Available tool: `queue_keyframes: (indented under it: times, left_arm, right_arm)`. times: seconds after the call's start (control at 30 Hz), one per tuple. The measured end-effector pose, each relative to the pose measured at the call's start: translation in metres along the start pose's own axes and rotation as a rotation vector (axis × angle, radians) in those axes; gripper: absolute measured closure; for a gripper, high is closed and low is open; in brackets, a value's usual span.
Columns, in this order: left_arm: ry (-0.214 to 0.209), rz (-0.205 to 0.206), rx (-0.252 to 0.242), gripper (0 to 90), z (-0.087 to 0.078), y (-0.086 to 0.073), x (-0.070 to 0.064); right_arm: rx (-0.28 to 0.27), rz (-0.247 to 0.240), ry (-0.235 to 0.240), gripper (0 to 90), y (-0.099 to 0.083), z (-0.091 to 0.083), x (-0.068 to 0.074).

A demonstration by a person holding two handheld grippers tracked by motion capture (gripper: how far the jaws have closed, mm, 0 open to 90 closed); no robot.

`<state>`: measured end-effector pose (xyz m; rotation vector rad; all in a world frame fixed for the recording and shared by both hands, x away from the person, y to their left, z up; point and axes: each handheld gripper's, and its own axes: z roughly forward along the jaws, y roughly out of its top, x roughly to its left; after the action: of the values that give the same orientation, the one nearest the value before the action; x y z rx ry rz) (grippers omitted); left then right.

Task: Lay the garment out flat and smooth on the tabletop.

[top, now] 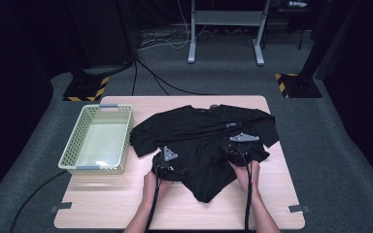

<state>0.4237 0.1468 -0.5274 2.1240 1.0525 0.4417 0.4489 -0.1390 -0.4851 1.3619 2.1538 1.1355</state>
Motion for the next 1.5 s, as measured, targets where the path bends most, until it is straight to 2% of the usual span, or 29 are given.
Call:
queue_keyframes:
  times: [0.43, 0.8, 1.13, 1.37, 1.5]
  left_arm:
    - [0.001, -0.001, 0.0, 8.7, 0.0, 0.0, 0.0]
    - [0.002, -0.002, -0.001, 8.9, 0.0, 0.0, 0.0]
    - [0.003, -0.004, -0.001, 8.9, 0.0, 0.0, 0.0]
    - [0.003, -0.003, -0.001, 8.9, 0.0, 0.0, 0.0]
    - [0.004, -0.003, 0.0, 8.9, 0.0, 0.0, 0.0]
  right_arm:
    - [-0.051, -0.013, -0.005, 86.9, -0.017, -0.041, -0.001]
    - [-0.093, -0.006, -0.029, 87.0, -0.041, -0.081, -0.003]
    - [-0.094, 0.015, -0.082, 87.0, -0.083, -0.117, -0.007]
    - [-0.086, 0.037, -0.141, 86.9, -0.116, -0.14, -0.008]
    - [-0.062, 0.059, -0.176, 86.8, -0.135, -0.151, -0.014]
